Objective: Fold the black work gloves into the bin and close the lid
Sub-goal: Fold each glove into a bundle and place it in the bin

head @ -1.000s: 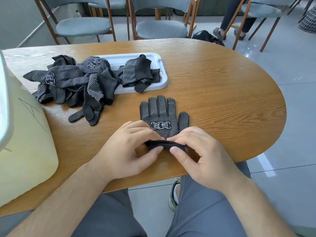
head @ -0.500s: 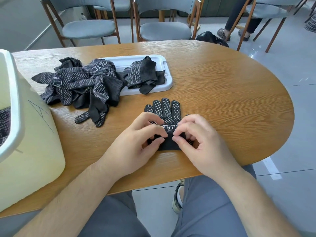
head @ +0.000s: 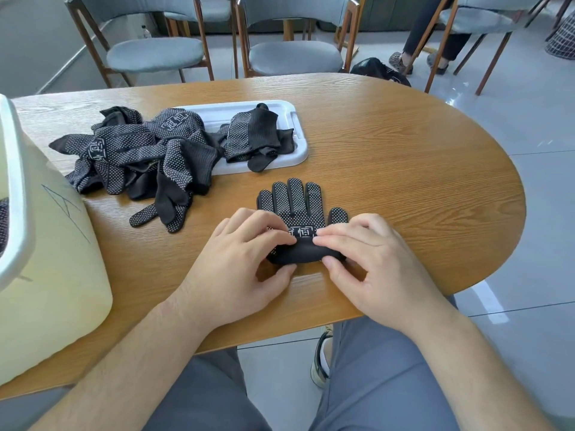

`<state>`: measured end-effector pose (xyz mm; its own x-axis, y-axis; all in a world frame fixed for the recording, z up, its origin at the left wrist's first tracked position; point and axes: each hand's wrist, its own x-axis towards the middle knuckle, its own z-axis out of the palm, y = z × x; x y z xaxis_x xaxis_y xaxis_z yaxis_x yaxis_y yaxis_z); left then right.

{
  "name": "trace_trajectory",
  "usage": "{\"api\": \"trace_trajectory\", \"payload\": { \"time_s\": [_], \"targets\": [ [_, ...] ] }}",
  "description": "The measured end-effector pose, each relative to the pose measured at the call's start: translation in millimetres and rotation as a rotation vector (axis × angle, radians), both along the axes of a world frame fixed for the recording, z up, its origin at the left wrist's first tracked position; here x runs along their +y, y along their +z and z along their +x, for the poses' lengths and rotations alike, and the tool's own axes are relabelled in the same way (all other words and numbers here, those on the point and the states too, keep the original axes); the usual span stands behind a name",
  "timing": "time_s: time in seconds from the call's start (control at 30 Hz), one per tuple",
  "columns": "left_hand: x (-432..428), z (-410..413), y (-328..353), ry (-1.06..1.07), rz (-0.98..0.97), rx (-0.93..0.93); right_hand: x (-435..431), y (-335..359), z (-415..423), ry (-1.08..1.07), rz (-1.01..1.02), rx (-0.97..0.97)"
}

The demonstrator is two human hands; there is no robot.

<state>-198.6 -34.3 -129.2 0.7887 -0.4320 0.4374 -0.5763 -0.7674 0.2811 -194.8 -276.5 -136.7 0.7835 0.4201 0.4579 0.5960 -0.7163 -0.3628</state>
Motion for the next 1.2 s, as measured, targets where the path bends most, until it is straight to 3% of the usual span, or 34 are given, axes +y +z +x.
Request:
{"api": "trace_trajectory", "payload": {
  "time_s": [0.23,0.4,0.63,0.73,0.87,1.07,1.2],
  "targets": [
    [1,1,4,-0.024,-0.188,0.067,8,9,-6,-0.024,0.232,0.16],
    [-2,5,6,0.039,-0.267,0.126,12,9,4,-0.07,0.223,0.205],
    [-2,32,3,-0.007,-0.047,-0.08,13,0,16,-0.148,0.138,0.038],
    [4,28,4,-0.007,0.033,-0.037,8,2,16,-0.08,0.117,-0.021],
    [9,29,6,0.0,0.15,0.035,-1,2,14,-0.017,0.039,0.078],
    [6,31,8,-0.024,0.073,0.069,0,7,18,-0.01,0.106,0.152],
    [7,26,13,-0.071,0.008,0.137,-9,25,14,-0.021,0.176,0.448]
  ]
}}
